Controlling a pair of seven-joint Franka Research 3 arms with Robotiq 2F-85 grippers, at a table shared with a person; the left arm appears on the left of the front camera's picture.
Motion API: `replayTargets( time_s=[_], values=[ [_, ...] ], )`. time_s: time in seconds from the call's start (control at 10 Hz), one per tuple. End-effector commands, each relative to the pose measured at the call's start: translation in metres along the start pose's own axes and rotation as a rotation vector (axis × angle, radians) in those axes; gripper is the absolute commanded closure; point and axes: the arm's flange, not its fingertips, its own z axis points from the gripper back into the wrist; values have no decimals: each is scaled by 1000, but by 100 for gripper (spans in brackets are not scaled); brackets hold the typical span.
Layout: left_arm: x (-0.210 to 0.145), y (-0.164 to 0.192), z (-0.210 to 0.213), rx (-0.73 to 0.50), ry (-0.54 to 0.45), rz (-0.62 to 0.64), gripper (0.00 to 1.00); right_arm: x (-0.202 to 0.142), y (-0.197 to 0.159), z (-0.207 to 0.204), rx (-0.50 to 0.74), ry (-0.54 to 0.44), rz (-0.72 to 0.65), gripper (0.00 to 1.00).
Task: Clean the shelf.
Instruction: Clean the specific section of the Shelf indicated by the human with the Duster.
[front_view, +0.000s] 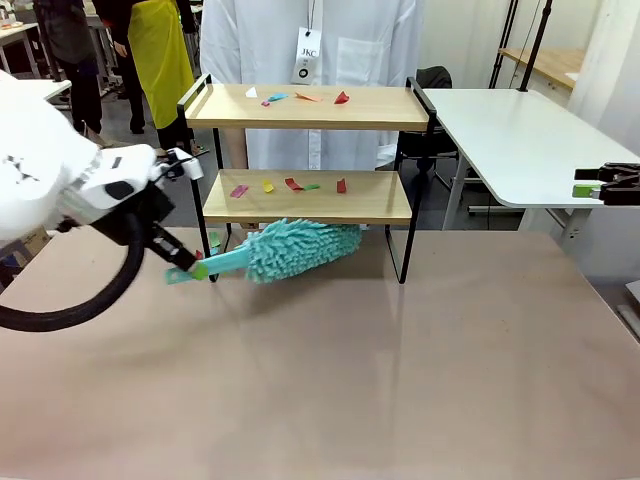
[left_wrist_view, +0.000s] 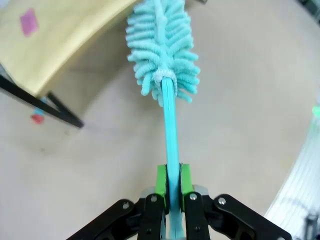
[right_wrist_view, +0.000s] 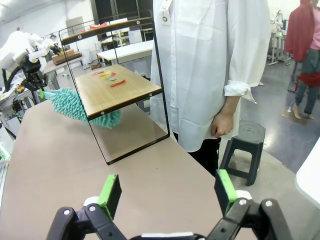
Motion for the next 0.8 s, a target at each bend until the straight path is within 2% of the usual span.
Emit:
replayTargets(
  time_s=[0.0,0.2,0.4,0.6,0.7],
  values=[
    [-76,-23,2,-66,20,-64,87,2,0,-1,-2,-1,4,0],
    [-78,-17,6,-99,85,-158,87,2,0,-1,-2,-1,4,0],
    [-75,-16,24,-96,95,-213,87,2,0,-1,-2,-1,4,0],
    [-68,-19,63,-60,101,-213,87,2,0,-1,-2,-1,4,0],
    [-58,-20,84,-45,114,-165,87,2,0,-1,-2,-1,4,0]
  ],
)
